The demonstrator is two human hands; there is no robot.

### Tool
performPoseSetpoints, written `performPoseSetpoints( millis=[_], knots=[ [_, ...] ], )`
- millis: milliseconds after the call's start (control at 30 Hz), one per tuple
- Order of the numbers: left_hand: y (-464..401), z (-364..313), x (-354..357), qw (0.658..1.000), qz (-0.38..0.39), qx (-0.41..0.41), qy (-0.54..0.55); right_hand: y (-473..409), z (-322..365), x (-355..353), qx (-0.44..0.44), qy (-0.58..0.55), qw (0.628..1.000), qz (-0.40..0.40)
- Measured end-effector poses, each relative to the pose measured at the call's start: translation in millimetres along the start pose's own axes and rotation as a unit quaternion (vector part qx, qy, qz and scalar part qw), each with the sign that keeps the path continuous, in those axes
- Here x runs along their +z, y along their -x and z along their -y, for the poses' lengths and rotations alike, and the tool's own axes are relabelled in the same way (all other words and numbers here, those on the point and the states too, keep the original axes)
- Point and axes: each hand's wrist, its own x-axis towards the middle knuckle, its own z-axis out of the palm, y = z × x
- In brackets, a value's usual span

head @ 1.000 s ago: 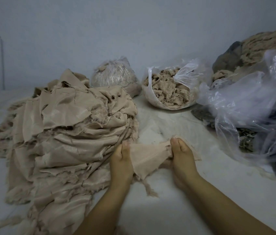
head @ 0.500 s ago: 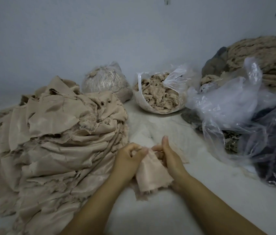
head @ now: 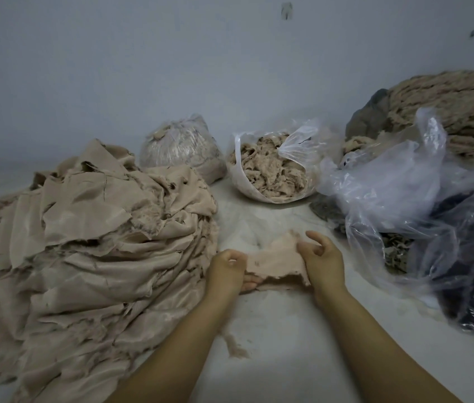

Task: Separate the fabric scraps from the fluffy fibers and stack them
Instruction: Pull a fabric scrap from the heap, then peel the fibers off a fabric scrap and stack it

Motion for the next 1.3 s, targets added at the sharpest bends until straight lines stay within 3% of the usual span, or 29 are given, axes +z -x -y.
performPoseSetpoints(
  millis=[233,467,533,600,667,733,767,867,967,1067,1133,1200,1267,1300],
  knots=[
    [-6.3,16.4,0.5,0.995,-0.038,0.01,-0.087,-0.9,-8.0,-5.3,-0.086,0.221,0.971,0.028],
    [2.0,12.0,-9.0,0.987,-0.007,0.026,-0.157,5.3,-5.8,-5.7,-0.179,0.276,0.944,0.038],
    [6.6,6.2,-22.6,0.946,0.013,0.108,-0.306,7.2,-6.6,-5.1,-0.189,0.319,0.927,0.061],
    [12.1,-1.4,-45.4,0.856,0.008,0.185,-0.483,12.1,-5.4,-3.3,-0.215,0.344,0.91,0.086],
    [21.9,-7.1,-70.5,0.764,-0.001,0.182,-0.619,22.6,-2.9,1.7,-0.251,0.339,0.897,0.13],
    [32.1,-3.5,-90.0,0.717,0.009,0.14,-0.682,37.9,-2.0,9.1,-0.267,0.31,0.891,0.198],
    [35.3,1.1,-96.5,0.733,0.022,0.126,-0.668,46.4,-2.8,13.4,-0.265,0.29,0.89,0.233],
    [38.2,8.7,-105.9,0.852,0.06,0.139,-0.5,67.8,-4.1,24.0,-0.211,0.208,0.904,0.309],
    [39.5,15.0,-106.6,0.92,0.127,0.161,-0.334,81.9,1.6,28.0,-0.093,0.071,0.923,0.367],
    [47.7,15.9,-102.3,0.925,0.213,0.185,-0.254,89.8,4.1,30.1,-0.019,0.035,0.911,0.411],
    [46.8,20.3,-101.8,0.919,0.278,0.174,-0.218,91.5,3.7,33.0,-0.017,0.046,0.921,0.387],
    [45.3,22.7,-99.5,0.952,0.235,0.131,-0.148,89.3,1.5,35.8,0.004,0.022,0.94,0.341],
    [39.7,25.2,-98.2,0.973,0.084,0.159,-0.145,86.7,1.3,38.2,0.039,-0.017,0.951,0.307],
    [35.8,26.3,-99.3,0.964,0.026,0.193,-0.181,85.5,1.2,39.2,0.06,-0.044,0.951,0.3]
  ],
)
